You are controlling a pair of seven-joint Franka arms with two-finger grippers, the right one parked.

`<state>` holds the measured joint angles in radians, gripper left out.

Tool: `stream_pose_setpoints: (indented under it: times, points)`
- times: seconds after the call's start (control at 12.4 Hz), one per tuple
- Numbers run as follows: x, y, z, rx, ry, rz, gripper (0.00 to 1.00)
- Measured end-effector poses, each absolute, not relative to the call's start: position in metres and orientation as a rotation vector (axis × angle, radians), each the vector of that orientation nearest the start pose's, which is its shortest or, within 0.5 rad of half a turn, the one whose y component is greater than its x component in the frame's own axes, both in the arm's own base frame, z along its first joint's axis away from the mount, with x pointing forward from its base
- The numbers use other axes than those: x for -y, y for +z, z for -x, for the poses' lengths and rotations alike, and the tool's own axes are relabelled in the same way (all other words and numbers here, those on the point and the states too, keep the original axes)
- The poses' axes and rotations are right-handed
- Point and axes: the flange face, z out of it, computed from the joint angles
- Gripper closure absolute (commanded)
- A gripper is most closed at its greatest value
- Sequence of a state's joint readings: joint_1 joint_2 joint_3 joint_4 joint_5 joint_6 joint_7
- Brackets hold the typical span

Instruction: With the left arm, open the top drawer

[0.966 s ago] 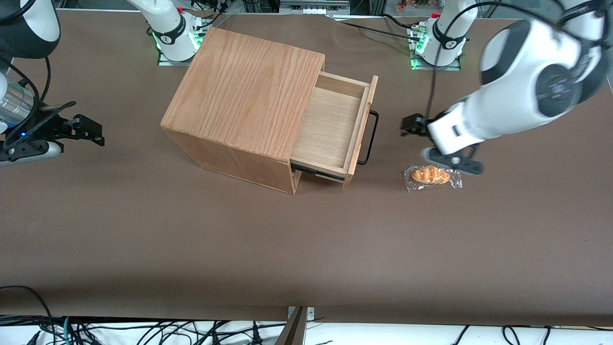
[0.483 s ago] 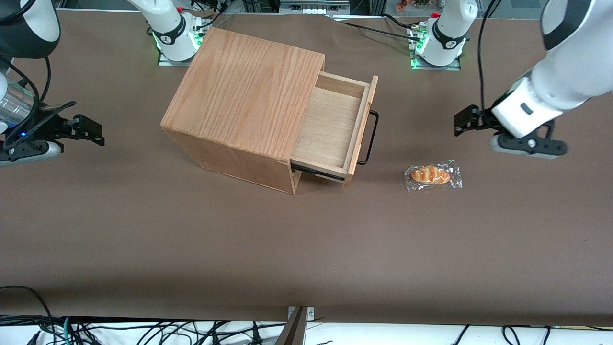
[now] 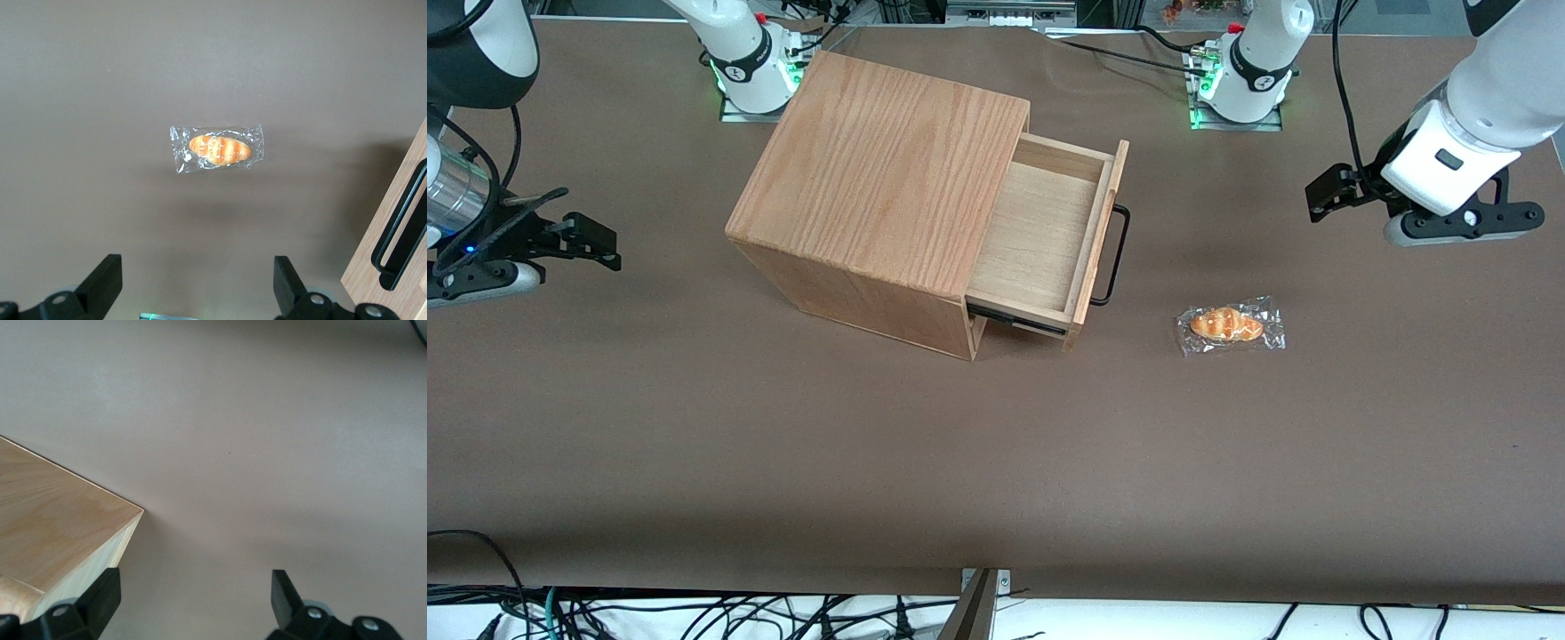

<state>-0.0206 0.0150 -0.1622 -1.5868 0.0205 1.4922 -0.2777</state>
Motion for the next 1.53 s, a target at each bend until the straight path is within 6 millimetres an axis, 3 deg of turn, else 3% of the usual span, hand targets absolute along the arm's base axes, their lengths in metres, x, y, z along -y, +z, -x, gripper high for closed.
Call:
stream_pose_setpoints:
  times: [0.24,0.56,0.97,1.53]
  points:
    - [0.086,0.602,-0.528,0.175,0.158,3.088,0.0]
    - [0.079,0.577,-0.533,-0.099,0.14,3.104,0.0]
    - [0.063,0.586,-0.533,-0.107,0.101,3.11,0.0]
    - [0.067,0.588,-0.531,-0.116,0.109,3.11,0.0]
